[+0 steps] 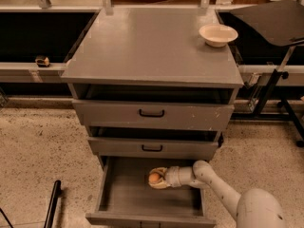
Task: Place orange into bottom drawer
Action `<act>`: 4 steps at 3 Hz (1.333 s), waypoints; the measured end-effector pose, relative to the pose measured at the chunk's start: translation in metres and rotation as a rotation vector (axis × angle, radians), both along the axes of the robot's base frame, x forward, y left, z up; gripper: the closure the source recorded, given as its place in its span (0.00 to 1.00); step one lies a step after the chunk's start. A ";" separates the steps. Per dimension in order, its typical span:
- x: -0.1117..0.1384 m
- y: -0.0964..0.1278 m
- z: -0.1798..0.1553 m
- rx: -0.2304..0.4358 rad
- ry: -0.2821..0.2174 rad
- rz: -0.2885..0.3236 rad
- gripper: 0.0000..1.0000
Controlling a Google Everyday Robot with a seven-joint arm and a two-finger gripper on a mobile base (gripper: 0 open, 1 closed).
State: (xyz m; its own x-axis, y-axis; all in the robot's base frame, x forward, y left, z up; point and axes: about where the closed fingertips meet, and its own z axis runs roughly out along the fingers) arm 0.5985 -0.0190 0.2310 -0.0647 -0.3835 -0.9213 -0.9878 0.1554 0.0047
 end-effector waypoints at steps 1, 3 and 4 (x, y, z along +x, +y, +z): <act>0.003 -0.001 -0.022 -0.021 0.011 -0.028 1.00; -0.012 0.004 -0.063 -0.065 0.066 0.024 0.59; -0.035 0.013 -0.089 -0.105 0.112 0.074 0.36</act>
Offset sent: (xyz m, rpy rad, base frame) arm 0.0099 -0.0032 -0.0531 -0.0198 0.0754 0.0266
